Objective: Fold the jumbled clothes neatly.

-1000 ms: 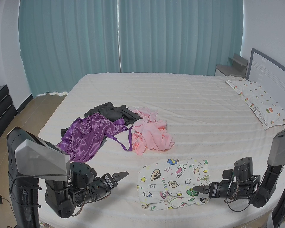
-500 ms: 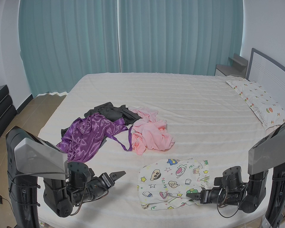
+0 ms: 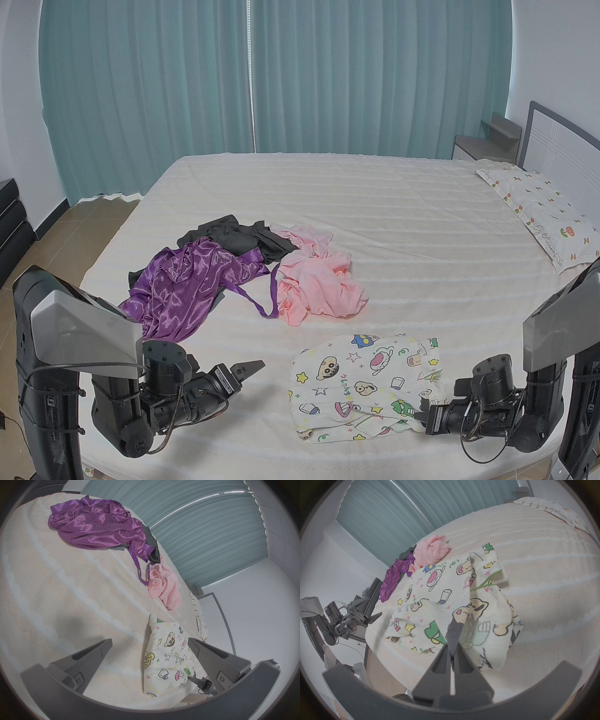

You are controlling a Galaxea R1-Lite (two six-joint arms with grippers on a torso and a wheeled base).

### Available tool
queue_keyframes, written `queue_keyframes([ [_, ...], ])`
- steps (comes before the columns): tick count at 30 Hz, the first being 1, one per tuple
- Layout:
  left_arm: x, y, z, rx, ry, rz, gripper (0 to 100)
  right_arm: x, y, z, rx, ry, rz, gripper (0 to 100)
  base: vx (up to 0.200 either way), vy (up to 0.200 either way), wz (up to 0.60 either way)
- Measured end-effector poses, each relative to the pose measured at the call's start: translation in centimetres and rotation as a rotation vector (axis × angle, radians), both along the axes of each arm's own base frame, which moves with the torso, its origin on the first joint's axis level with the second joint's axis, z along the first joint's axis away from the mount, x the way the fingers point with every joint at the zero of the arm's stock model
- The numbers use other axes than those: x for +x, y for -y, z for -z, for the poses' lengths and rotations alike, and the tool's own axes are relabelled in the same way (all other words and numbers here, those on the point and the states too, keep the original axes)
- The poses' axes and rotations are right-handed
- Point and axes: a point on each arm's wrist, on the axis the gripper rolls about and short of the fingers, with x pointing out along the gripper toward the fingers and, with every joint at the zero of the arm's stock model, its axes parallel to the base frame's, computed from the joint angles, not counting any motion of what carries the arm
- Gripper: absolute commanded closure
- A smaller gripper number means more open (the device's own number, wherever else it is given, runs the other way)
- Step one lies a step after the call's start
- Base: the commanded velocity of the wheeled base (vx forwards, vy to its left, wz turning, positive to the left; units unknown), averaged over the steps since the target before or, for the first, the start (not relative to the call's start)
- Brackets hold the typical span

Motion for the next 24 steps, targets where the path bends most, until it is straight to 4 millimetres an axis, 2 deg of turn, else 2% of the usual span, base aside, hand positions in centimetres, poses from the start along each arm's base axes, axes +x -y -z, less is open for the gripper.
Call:
queue_keyframes([
  [8, 0.0, 0.0, 0.0, 0.003, 0.000, -0.001, 0, 0.5, 1.3, -0.3, -0.009, 0.034, 0.034, 100, 0.000, 0.000, 0.00],
  [17, 0.0, 0.0, 0.1, 0.005, -0.001, -0.002, 0, -0.2, 2.0, -0.1, -0.063, -0.037, 0.022, 100, 0.000, 0.000, 0.00],
  [24, 0.0, 0.0, 0.1, 0.007, -0.002, -0.002, 0, -0.1, 2.6, -0.7, -0.081, -0.012, 0.017, 100, 0.000, 0.000, 0.00],
])
